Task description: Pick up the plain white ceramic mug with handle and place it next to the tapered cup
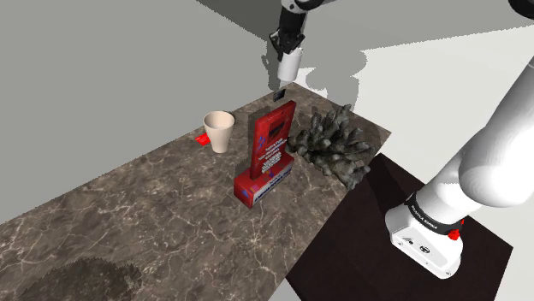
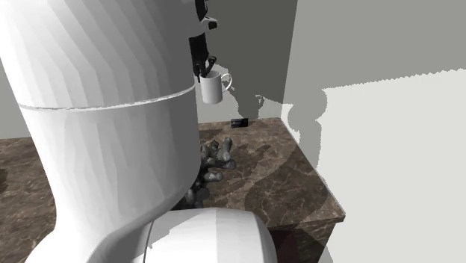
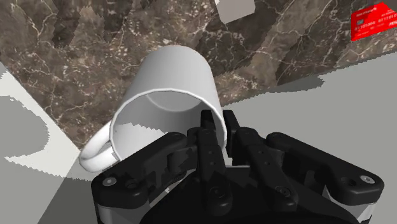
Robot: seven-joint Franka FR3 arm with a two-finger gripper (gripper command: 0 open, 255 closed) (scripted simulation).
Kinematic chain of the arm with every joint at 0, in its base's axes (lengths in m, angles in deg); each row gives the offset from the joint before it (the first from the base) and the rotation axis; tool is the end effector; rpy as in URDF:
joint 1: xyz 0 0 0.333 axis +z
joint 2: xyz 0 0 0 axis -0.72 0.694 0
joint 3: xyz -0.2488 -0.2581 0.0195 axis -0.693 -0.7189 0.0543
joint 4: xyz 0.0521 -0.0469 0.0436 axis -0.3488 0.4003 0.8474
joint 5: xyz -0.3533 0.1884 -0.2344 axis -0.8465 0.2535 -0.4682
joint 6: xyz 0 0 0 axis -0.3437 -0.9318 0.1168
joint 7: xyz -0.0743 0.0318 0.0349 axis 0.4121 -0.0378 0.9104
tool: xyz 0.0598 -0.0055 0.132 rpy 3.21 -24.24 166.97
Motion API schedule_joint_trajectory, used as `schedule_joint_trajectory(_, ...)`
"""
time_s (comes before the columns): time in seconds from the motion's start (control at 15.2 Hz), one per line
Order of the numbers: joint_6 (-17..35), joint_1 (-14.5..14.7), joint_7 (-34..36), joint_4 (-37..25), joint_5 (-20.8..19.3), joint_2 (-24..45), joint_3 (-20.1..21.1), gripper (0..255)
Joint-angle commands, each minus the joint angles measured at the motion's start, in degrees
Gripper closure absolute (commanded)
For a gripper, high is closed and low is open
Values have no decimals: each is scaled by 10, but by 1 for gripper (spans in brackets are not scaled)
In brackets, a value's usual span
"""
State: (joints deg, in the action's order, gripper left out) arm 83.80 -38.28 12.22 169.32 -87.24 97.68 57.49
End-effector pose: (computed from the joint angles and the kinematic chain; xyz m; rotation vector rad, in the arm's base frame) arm 0.7086 0.0817 0.4450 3.0608 -0.3082 0.2907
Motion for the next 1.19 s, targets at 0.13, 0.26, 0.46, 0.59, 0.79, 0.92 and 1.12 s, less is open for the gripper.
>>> schedule_joint_trajectory(0.13, -13, 31, 54, -29, -13, 21, 17, 255)
schedule_joint_trajectory(0.26, -22, 47, 79, -49, -19, 35, 26, 255)
schedule_joint_trajectory(0.46, -38, 71, 115, -85, -29, 59, 37, 255)
schedule_joint_trajectory(0.59, -36, 78, 126, -90, -32, 68, 39, 255)
schedule_joint_trajectory(0.79, -15, 78, 129, -74, -33, 73, 38, 255)
schedule_joint_trajectory(0.92, -2, 78, 131, -64, -35, 77, 38, 255)
schedule_joint_trajectory(1.12, 19, 78, 134, -50, -37, 83, 37, 255)
